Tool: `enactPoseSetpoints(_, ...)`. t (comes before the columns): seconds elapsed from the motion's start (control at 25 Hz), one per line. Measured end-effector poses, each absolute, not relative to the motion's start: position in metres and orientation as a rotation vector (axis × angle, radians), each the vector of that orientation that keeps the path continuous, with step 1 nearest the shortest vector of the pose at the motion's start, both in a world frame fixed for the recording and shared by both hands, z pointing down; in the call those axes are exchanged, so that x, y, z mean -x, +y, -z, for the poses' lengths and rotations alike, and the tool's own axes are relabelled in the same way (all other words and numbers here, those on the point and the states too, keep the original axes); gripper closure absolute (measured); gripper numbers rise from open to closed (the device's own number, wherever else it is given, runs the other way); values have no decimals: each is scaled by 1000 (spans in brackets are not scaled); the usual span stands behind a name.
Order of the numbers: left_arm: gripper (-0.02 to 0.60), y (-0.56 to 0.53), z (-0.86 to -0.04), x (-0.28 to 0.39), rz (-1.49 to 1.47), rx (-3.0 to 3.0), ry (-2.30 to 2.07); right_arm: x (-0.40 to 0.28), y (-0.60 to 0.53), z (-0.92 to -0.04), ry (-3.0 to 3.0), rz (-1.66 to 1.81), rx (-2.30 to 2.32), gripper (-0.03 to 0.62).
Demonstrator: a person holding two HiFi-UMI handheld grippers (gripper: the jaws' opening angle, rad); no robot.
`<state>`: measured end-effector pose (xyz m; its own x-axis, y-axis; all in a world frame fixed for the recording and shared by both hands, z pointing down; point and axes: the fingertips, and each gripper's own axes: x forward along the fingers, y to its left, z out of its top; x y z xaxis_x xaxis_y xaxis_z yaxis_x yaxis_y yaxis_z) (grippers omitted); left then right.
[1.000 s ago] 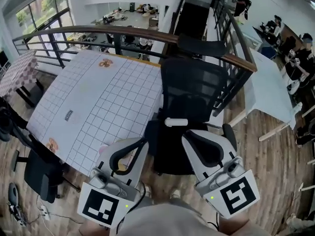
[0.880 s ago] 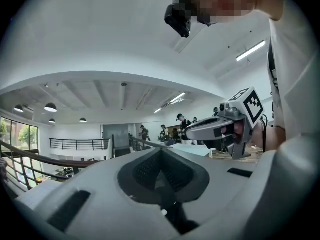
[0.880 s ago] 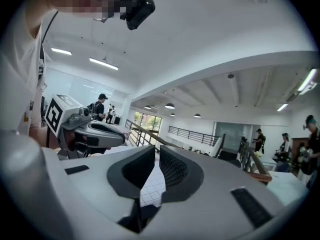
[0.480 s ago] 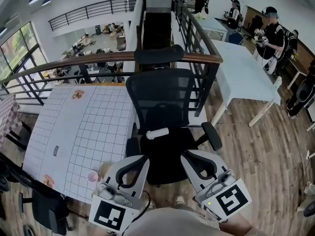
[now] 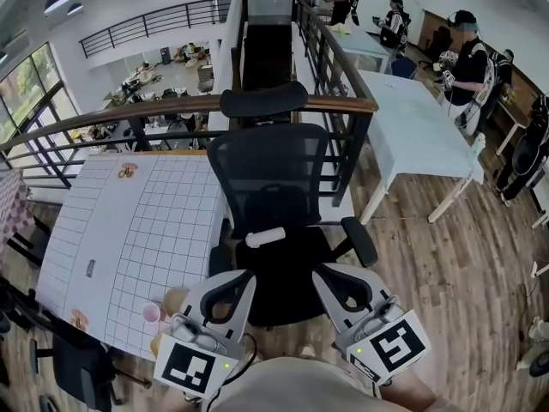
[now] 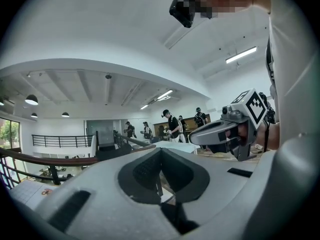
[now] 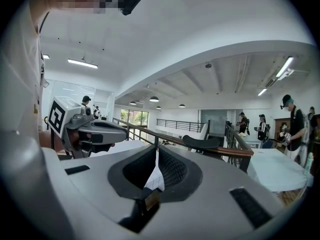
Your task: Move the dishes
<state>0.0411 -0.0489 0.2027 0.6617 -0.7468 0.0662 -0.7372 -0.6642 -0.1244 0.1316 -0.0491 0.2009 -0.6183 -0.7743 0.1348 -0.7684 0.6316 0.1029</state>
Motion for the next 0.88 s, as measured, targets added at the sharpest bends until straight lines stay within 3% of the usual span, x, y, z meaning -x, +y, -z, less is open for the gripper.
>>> enactPoseSetpoints(0.88,568,-77,-209,-59,220,2757,1309,-142,-79,-192,-2753,102,-1177,571)
